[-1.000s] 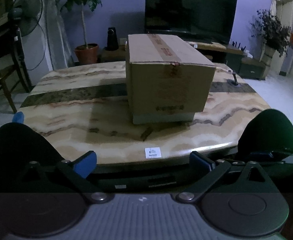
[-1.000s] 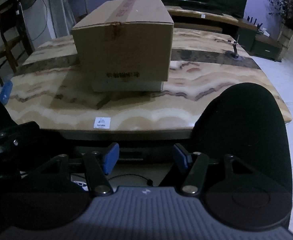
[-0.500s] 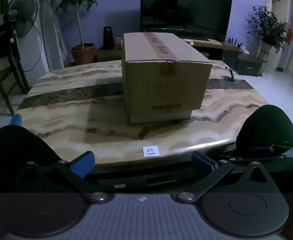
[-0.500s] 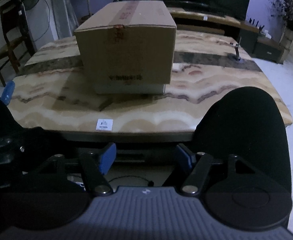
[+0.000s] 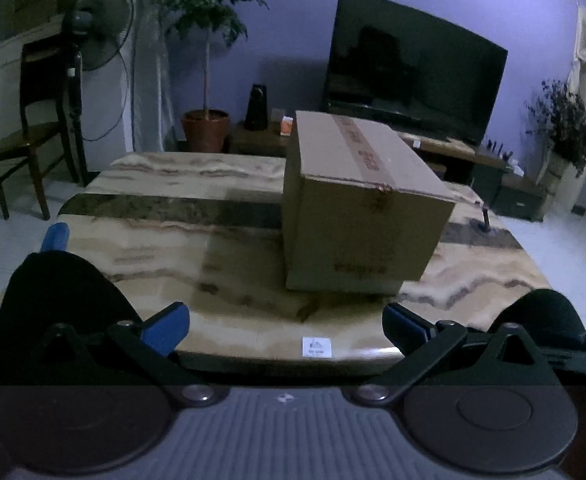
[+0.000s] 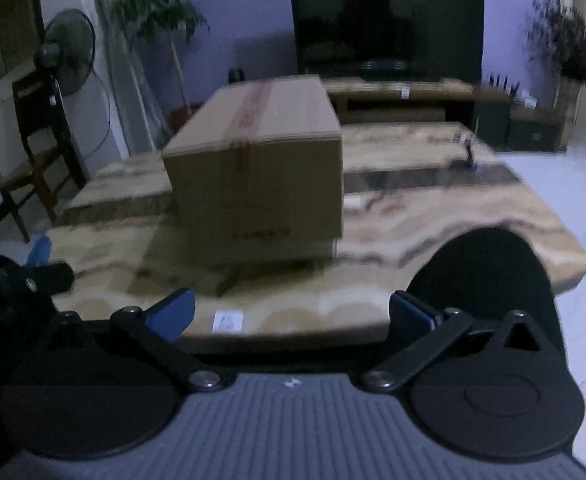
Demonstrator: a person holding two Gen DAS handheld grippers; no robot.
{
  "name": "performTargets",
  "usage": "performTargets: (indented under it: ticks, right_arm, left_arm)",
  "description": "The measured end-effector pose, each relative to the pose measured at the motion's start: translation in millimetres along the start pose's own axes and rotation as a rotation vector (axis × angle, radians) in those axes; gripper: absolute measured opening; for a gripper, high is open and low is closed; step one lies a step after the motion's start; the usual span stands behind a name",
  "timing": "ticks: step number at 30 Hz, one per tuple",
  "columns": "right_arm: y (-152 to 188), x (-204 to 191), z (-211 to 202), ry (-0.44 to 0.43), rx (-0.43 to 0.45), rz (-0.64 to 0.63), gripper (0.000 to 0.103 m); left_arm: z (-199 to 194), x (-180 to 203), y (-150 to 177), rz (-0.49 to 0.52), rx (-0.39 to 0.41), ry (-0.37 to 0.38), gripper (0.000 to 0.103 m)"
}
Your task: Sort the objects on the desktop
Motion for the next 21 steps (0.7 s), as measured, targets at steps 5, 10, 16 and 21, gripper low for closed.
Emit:
performTargets:
  ticks: [5,10,16,21]
  right_arm:
    - [-4.6,3.5,-6.5,0.015,0.046,0.023,0.103]
    - [-4.0,4.1,-11.6,0.009,0.065,0.026,0.103]
    - [6.9,0.8,-11.6,0.044,0.034,-0.014,0.103]
    - [11.5,-3.3,-5.1,0.02,-0.016,-0.04,0.103]
  left_arm:
    - [0.6,6.5,0.2,0.05,-0.008,-0.003,0.102]
    - [-8.1,8.6,-4.2,0.058,0.058,0.002,0.102]
    - [-2.5,7.8,8.0,0.064,-0.008,-0.018,0.102]
    - [-3.2,17.9,9.3,0.151,-0.001,-0.036,0.102]
Point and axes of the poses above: each gripper's, at about its wrist camera, not at the fingertips, and z roughly the way its jaws point, x to its right, y to its underside, the point moved 8 cm from there along z, roughly the way its jaws point, and after that the axes turned 5 degrees about y, right-handed, at the moved point
